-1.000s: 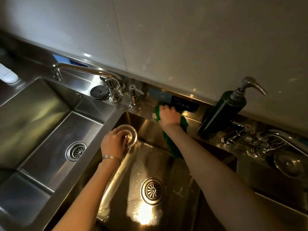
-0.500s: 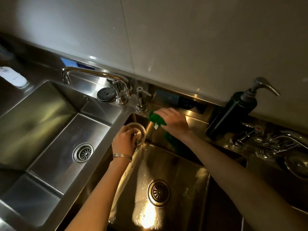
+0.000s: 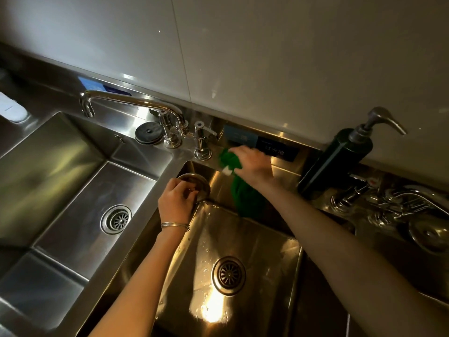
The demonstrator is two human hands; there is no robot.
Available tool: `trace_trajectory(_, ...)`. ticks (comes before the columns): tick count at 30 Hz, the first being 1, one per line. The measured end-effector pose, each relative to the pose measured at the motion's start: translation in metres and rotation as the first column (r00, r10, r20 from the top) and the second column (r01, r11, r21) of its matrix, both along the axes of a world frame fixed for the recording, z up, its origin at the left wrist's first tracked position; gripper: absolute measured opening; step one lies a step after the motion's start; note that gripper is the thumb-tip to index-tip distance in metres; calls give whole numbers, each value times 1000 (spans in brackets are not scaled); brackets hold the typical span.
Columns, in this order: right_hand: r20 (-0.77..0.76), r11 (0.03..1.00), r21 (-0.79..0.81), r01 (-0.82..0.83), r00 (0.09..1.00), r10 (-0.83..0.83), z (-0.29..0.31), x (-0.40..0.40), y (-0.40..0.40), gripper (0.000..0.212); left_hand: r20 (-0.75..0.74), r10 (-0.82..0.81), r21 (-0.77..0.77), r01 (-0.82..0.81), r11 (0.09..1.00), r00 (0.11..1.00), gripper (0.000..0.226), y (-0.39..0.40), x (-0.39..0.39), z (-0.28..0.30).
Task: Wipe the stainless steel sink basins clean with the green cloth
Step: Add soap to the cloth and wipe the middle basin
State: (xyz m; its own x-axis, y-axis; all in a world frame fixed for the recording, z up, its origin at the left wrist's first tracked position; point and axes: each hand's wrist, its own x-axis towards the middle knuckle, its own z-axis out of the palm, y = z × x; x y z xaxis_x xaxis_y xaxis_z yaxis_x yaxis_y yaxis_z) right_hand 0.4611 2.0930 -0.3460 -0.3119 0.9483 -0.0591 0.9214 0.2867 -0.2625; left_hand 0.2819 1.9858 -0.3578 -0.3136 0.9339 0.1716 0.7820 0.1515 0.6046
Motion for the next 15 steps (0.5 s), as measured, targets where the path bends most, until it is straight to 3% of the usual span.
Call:
trace_trajectory(2,-15,996,27,86,996,-86,-1,4,-8,53,0,-13,-10,13,1000,1000,13,-3,2,2)
trace_trajectory(5,-11,997,23,-67,998,68,-3,5,-33,50,-16,-19,-51,18,999,1000,17,-5,2,10)
trace_trajectory(8,-113,998,-35,-57,992,53,12,17,-51,49,-36,-27,-128,22,992,999,19,-6,4,19)
trace_trajectory(12,-168,976,201,-89,978,124,36,20,-87,52,-70,-77,-179,64,982,995,16,-7,15,24)
trace_trajectory(15,-42,944,279,-177,980,196,45,3,-107,52,-59,-95,-168,84,982,994,15,-10,32,30)
